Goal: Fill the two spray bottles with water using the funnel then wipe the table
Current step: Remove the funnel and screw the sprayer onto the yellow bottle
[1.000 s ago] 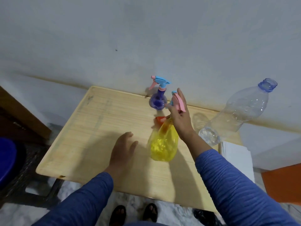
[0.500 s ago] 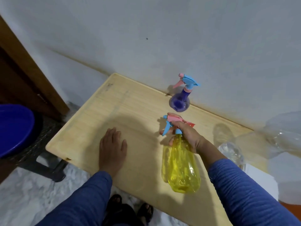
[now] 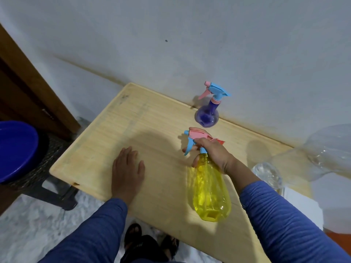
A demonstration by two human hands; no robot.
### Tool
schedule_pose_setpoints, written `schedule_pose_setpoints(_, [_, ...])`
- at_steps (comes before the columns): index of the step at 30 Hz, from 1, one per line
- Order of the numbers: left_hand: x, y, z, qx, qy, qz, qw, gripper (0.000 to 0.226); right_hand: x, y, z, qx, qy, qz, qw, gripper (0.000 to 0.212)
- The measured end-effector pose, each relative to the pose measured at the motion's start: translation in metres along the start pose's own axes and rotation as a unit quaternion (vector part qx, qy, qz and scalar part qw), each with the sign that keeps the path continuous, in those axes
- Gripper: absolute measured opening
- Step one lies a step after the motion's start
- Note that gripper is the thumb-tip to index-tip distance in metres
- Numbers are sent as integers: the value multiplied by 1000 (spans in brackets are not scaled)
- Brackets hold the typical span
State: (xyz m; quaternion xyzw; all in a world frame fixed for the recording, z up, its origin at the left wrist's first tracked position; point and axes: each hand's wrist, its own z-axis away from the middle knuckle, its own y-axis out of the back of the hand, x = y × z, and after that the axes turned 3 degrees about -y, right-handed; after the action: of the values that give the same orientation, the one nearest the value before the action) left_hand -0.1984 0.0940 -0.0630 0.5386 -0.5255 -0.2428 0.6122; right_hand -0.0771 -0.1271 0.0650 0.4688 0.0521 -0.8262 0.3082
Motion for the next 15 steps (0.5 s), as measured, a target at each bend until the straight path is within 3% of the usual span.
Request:
schedule_pose_setpoints(2, [0,-1,1,1,-1,3,1000,51,1,0,0,32,17,5,999,38])
schedule_pose_setpoints(6, [-4,2,0,3,9,8,1000,51,-6,-2,2,66,83,-19,994,19])
schedule_pose_setpoints(10, [-10,1,-5,8,13,18,1000,47,-19,-4,13,64,164,-66,982,27])
schedule_pose_setpoints(12, [18,0,-1,-2,-56,27,998,45,-5,21,48,127,201,-84,968,24])
schedule_pose_setpoints(15, [18,0,0,-15,-57,33,998,50,-4,24,49,136,217,-63,965,24])
